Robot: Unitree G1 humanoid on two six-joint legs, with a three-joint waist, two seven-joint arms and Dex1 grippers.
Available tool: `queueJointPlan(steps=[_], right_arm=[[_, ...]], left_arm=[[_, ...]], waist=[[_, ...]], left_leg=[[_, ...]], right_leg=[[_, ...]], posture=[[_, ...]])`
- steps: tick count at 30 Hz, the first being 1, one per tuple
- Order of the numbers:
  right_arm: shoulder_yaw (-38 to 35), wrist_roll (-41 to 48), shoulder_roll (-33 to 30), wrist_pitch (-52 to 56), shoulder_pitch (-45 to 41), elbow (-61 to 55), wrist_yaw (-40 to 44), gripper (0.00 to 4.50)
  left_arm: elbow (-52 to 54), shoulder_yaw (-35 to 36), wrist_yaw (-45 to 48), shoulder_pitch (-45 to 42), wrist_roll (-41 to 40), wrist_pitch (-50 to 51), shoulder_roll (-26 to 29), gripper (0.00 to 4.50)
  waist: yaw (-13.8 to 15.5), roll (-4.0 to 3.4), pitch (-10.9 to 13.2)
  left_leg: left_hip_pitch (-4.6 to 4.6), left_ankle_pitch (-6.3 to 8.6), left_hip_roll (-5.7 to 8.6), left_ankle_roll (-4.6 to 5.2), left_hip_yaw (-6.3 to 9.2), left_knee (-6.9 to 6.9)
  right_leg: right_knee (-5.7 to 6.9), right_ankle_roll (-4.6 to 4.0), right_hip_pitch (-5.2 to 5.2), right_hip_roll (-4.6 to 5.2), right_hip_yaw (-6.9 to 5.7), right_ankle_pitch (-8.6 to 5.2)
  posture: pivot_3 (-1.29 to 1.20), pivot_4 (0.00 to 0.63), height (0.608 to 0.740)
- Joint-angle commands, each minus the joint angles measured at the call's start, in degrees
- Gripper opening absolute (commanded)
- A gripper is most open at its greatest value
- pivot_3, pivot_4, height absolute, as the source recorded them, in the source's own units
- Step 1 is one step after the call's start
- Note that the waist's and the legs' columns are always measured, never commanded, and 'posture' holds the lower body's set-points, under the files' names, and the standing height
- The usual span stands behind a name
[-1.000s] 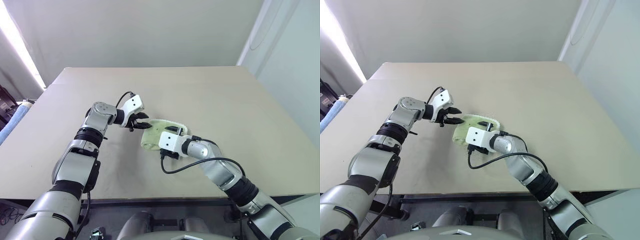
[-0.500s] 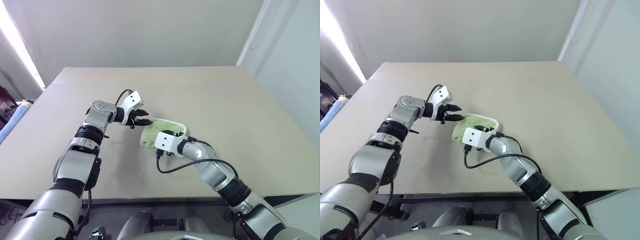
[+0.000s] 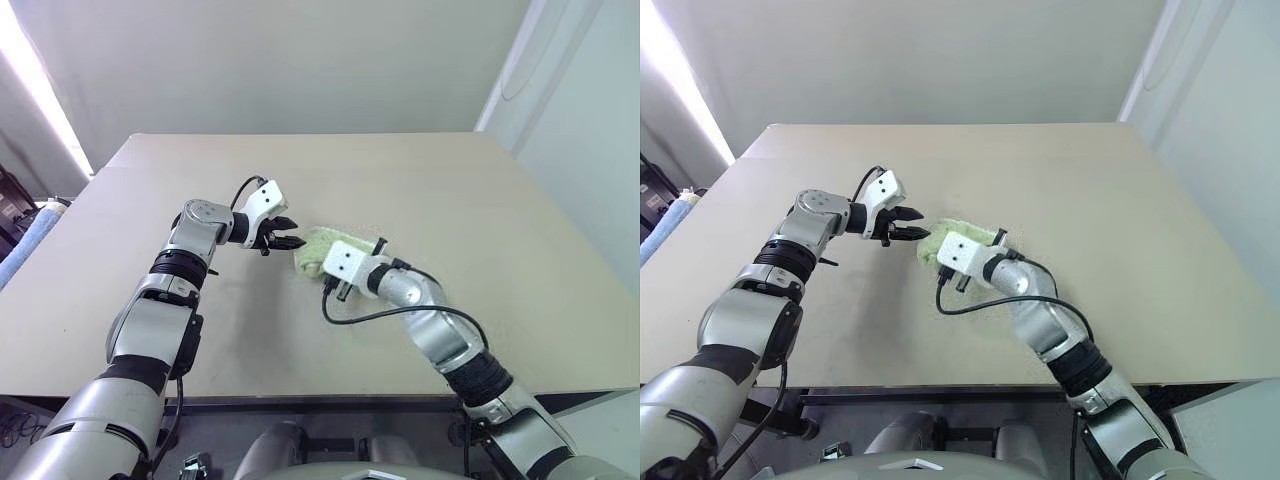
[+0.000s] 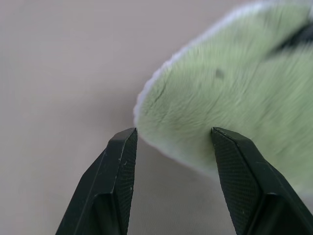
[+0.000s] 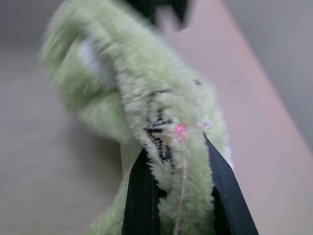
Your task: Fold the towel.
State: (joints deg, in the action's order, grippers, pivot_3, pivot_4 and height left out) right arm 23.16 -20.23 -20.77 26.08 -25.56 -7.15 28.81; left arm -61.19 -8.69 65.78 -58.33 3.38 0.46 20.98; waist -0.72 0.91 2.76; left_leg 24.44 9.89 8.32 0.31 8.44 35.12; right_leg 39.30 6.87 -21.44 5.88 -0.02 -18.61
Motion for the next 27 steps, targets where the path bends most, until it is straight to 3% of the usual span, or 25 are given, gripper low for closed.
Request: queueJointPlan(steps=[1,9,12,21,27], right_arm=[[-6.10,0.31,-4.21,1.34,-0.50,-5.13,1.15,0.03],[-20.47,-0.86,-19.88,4.14,3.58,-1.44,-0.74,0.03],[-23.63,-1.35,-23.07,5.13,7.21,2.47,-2.65,0.03],[-23.11,-1.72,-17.04,10.31,11.97,12.15,-10.34,0.03],[-21.94,-0.63,-15.68,12.05,12.80,11.20,-8.80,0.03]], left_arm=[[0.28,0.13,-0.45,-1.56,0.28,-1.24,-0.09,2.55],[-0.99,0.08,-0.78,-2.00,0.32,-2.11,-0.97,2.55],[-1.09,-0.01,-0.85,-2.09,0.49,-2.31,-1.37,2.55],[-0.90,0.02,-0.65,-1.70,1.00,-2.67,-1.65,2.55],[-0.79,-0.15,-0.50,-1.54,1.38,-2.93,-1.37,2.55]], waist=[[0.02,0.00,0.00],[0.14,-0.01,0.02],[0.15,0.00,0.02],[-0.18,-0.01,0.02],[-0.02,0.00,0.02]], left_leg=[[0.00,0.00,0.01,0.00,0.00,0.00],[0.06,0.01,0.01,0.00,-0.02,-0.09],[0.08,0.01,0.01,0.01,-0.04,-0.10],[0.06,0.00,-0.02,0.02,-0.07,-0.01],[0.06,0.00,0.00,0.02,-0.07,0.03]], right_leg=[[-0.01,0.00,0.00,0.00,0.00,0.00],[-0.11,0.00,-0.01,0.13,-0.01,-0.01],[-0.15,0.00,-0.01,0.17,-0.02,-0.01],[-0.07,-0.01,0.01,0.16,0.01,0.00],[-0.09,0.00,0.05,0.16,0.00,0.00]], posture=[[0.00,0.000,0.706],[0.00,0.000,0.706],[0.00,0.000,0.706],[0.00,0.000,0.706],[0.00,0.000,0.706]])
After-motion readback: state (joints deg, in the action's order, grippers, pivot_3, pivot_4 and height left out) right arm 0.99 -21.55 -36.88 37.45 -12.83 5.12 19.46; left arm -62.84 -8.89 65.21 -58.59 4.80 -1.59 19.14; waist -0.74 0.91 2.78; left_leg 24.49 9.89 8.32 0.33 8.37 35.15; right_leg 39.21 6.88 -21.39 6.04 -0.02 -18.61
